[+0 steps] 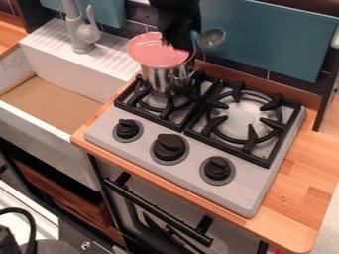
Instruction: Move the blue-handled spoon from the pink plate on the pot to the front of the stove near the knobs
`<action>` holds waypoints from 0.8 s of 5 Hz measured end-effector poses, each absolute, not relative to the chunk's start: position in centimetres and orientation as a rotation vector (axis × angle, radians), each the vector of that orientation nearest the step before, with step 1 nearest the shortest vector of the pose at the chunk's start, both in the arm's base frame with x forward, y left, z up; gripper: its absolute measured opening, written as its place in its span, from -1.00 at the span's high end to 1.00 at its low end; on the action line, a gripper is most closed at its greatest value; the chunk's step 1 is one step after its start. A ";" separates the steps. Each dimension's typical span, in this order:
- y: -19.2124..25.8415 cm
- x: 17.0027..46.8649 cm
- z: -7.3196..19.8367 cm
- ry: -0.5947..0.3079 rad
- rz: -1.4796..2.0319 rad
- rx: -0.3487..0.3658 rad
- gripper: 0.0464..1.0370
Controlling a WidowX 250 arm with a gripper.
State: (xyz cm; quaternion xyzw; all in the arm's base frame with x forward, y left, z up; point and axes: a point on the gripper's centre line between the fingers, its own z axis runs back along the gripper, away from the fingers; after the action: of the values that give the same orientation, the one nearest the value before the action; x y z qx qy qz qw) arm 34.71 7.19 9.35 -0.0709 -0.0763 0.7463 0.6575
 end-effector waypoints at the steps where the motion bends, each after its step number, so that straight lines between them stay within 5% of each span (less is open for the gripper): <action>1: 5.1 33.7 8.3 -0.182 1.668 -0.183 0.47; 4: 2.0 34.0 3.5 -0.339 1.688 -0.163 0.47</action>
State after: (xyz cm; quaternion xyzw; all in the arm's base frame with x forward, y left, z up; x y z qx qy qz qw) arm 33.95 1.99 3.48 -0.0718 -0.1493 0.7426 0.6489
